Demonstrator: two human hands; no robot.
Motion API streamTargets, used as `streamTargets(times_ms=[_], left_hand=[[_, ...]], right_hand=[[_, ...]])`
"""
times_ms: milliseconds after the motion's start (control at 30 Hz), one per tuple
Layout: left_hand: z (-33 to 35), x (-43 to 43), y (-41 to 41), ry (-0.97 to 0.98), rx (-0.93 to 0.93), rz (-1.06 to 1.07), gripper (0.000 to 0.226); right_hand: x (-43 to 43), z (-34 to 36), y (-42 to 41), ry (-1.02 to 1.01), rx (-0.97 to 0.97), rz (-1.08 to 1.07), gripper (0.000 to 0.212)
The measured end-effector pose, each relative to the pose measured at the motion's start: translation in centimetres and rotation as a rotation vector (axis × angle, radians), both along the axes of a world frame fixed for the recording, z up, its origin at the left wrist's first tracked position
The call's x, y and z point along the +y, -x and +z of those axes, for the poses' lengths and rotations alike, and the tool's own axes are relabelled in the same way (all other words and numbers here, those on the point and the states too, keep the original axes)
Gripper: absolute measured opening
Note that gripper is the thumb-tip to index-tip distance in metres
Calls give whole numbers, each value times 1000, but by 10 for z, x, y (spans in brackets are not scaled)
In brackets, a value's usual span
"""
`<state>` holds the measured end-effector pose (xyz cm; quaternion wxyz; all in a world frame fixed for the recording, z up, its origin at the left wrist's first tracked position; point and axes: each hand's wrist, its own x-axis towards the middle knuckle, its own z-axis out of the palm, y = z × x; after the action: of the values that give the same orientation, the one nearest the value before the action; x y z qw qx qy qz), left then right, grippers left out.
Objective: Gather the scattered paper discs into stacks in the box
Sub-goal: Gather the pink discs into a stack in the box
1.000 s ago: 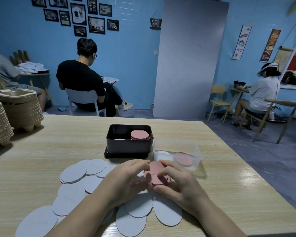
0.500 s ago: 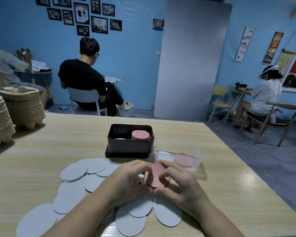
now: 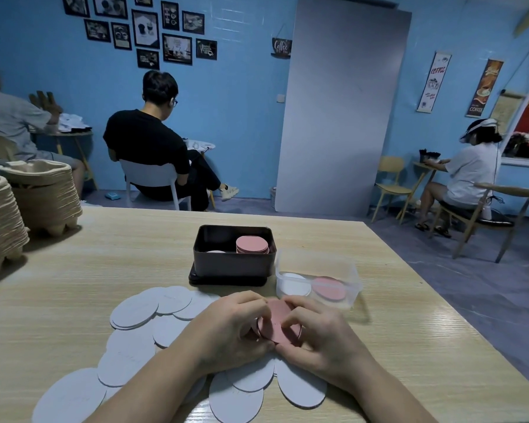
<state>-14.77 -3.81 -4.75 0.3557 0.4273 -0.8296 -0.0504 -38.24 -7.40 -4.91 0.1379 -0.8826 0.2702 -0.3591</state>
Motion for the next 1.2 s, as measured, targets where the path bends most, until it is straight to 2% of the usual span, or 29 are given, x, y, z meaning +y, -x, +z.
streamTargets(times_ms=[333,433,500,667,1000,1200], left_hand=[[18,-1,-1,59,-121,9,24],[30,-2,-1,81,-65,18,29],[35,-4,-1,105,-42,28,24],[44,-9,-10,155,-88,74,19],[60,-8,-100,260,-208,232,16],[52,-11,-141,273,-235,310,21]], right_hand=[[-3,14,3,158,155,-114,29],[-14,23,4,113,120,-105,30],[-22,27,5,88,92,-113,32],[-34,37,1,86,60,-116,33],[-67,65,-35,78,-7,-114,28],[-103,87,-69,12,-19,-191,24]])
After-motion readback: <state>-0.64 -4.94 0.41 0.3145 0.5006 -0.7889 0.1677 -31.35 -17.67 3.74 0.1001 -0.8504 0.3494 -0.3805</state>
